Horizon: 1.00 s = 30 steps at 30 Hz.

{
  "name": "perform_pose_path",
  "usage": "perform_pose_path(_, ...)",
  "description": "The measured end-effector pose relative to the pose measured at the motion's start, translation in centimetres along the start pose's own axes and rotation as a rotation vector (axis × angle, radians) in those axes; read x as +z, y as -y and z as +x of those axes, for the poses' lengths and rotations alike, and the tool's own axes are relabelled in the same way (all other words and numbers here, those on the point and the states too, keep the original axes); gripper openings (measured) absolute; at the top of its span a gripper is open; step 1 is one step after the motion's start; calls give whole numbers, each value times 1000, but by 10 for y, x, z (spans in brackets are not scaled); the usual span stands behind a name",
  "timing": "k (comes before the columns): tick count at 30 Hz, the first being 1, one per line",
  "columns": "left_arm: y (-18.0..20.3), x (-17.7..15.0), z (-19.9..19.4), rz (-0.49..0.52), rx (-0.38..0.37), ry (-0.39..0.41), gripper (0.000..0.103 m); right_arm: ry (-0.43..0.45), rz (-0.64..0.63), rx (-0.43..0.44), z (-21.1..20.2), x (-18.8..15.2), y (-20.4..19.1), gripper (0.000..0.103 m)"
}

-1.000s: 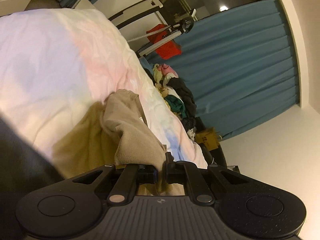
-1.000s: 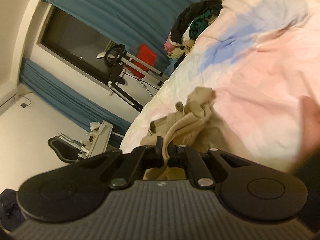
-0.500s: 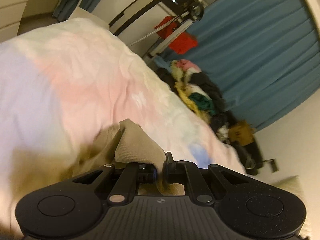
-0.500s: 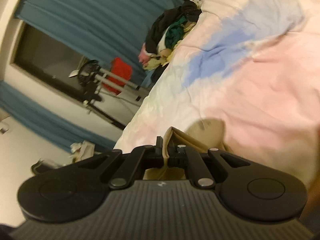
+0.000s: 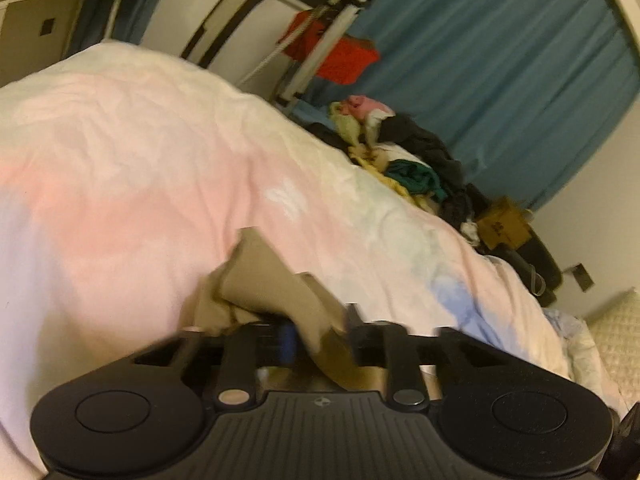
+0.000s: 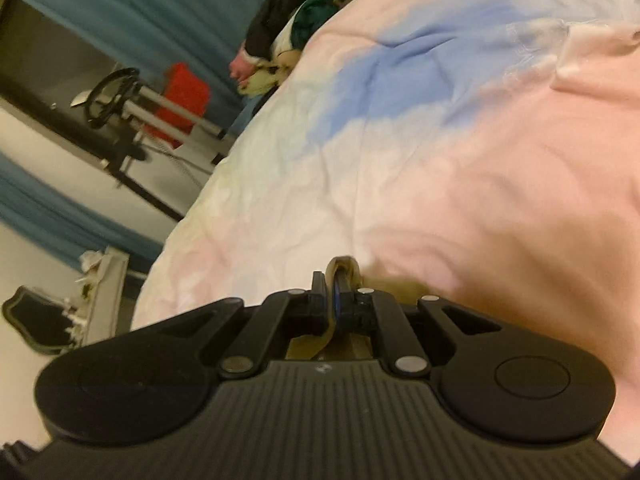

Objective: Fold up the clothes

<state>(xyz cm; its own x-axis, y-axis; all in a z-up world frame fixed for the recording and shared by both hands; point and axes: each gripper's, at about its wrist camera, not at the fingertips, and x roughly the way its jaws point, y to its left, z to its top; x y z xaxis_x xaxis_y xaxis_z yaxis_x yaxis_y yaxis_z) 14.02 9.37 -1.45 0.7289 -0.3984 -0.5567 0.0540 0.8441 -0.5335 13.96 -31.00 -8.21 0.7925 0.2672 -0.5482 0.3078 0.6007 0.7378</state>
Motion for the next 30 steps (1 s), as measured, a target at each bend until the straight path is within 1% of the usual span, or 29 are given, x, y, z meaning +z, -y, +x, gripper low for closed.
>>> perform_pose_path(1,4,0,-7,31,-19,2,64,-5,-10,30,-8,-1,-4,9)
perform_pose_path(2,10,-1,-16,68,-36,6,72,-9,-22,61,-17,-2,-8,17)
perform_pose_path(3,15,-2,-24,105,-51,10,75,-5,-66,75,-27,-4,-15,43)
perform_pose_path(4,20,-5,-32,139,-57,15,80,2,-125,89,-37,-8,-23,63)
perform_pose_path(5,25,-8,-39,174,-62,20,81,12,-182,105,-47,-12,-31,94)
perform_pose_path(6,31,-13,-45,215,-65,22,81,34,-240,127,-58,-17,-37,96)
perform_pose_path(7,36,-17,-49,253,-60,26,83,56,-296,148,-67,-23,-42,95)
perform_pose_path(9,41,-25,-53,313,-14,39,84,85,-411,171,-78,-36,-50,95)
perform_pose_path(11,40,-27,-42,325,39,24,85,90,-498,153,-76,-47,-56,95)
perform_pose_path(14,30,-26,-14,315,87,-20,84,55,-594,120,-57,-56,-61,94)
perform_pose_path(15,26,-25,-6,315,108,-24,84,36,-613,112,-49,-57,-62,91)
perform_pose_path(16,24,-24,2,316,126,-21,84,20,-631,87,-40,-59,-63,85)
perform_pose_path(17,21,-23,9,317,144,-18,84,5,-649,59,-30,-60,-63,68)
perform_pose_path(18,19,-21,16,316,159,-15,84,-10,-667,31,-21,-62,-64,60)
perform_pose_path(19,18,-20,21,313,165,-13,84,-25,-684,2,-11,-63,-64,57)
perform_pose_path(21,19,-20,25,324,171,-10,84,-23,-702,-27,9,-64,-65,49)
perform_pose_path(23,19,-20,29,335,178,-7,84,-10,-715,-57,26,-60,-66,47)
perform_pose_path(26,21,-20,34,351,188,-3,84,-3,-706,-82,46,-55,-64,47)
perform_pose_path(30,22,-20,41,373,201,3,85,-4,-718,-90,55,-57,-60,47)
